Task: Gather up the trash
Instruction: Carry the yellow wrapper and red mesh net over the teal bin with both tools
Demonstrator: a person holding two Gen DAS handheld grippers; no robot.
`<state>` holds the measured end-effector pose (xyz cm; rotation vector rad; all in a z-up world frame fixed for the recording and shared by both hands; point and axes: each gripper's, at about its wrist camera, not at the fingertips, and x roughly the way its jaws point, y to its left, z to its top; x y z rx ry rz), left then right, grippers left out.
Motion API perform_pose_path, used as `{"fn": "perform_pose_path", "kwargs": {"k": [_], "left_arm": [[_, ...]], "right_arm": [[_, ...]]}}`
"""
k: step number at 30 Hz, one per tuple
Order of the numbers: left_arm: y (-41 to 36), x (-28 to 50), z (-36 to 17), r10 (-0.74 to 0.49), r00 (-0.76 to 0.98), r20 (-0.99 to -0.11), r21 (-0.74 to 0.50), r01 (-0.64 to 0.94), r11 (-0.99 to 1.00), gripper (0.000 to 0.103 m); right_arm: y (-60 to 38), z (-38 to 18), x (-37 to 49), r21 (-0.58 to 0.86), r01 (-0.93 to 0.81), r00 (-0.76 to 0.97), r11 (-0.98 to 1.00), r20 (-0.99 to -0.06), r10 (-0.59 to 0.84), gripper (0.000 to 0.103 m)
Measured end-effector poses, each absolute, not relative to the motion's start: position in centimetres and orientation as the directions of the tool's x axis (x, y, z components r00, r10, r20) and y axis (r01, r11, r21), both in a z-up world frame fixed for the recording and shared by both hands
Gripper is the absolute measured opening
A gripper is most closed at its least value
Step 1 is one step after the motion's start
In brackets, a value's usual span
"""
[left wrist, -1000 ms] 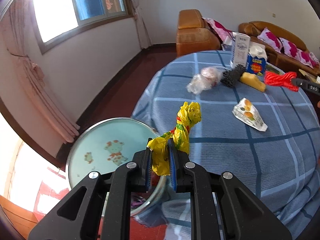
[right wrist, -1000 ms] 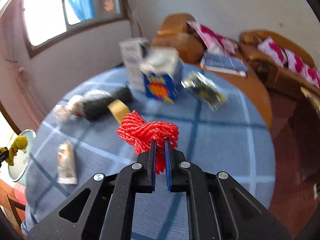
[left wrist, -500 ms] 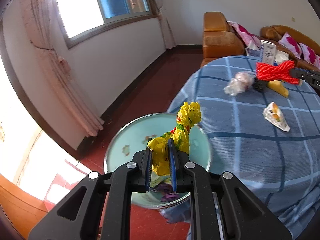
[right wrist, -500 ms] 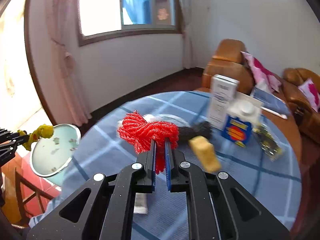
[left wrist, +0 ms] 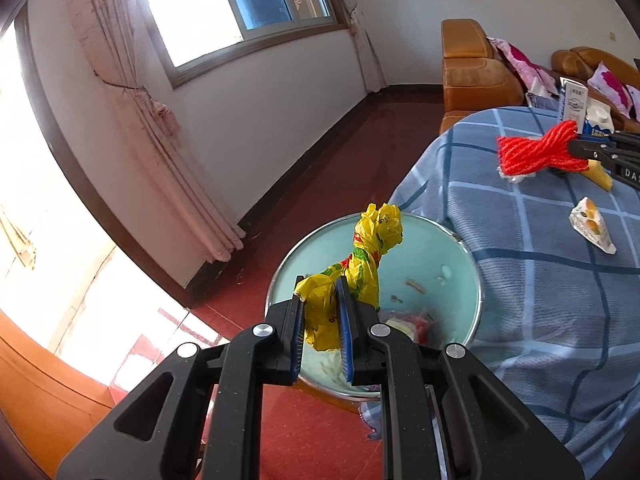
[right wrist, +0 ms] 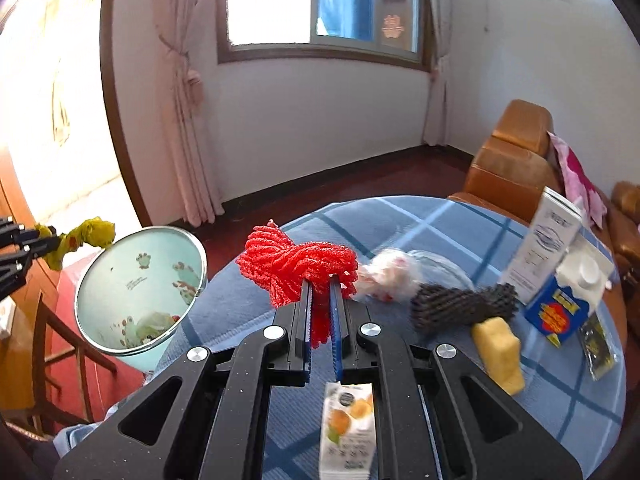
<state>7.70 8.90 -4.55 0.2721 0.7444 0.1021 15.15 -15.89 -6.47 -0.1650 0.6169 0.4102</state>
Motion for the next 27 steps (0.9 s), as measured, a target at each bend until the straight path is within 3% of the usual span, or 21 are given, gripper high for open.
{"fn": "perform_pose_path", "kwargs": {"k": [11,27], "left_arm": [[9.5,7.5,-4.4,0.225,0.735,-0.64,0.31,-0.021,0.95,0.014],[10.6,7.7,-5.4,0.26,0.707,-0.657,0.323,-0.047,0.945,0.015]], "right_arm": [[-11.4,-7.6,15.1,-0.139,-0.506,0.731,0.851,-0.592,0.338,0.009],[-7.6,-8.5,14.8,-0.186,-0.594,0.702,0.783,-0.595,0.391,0.009]]}}
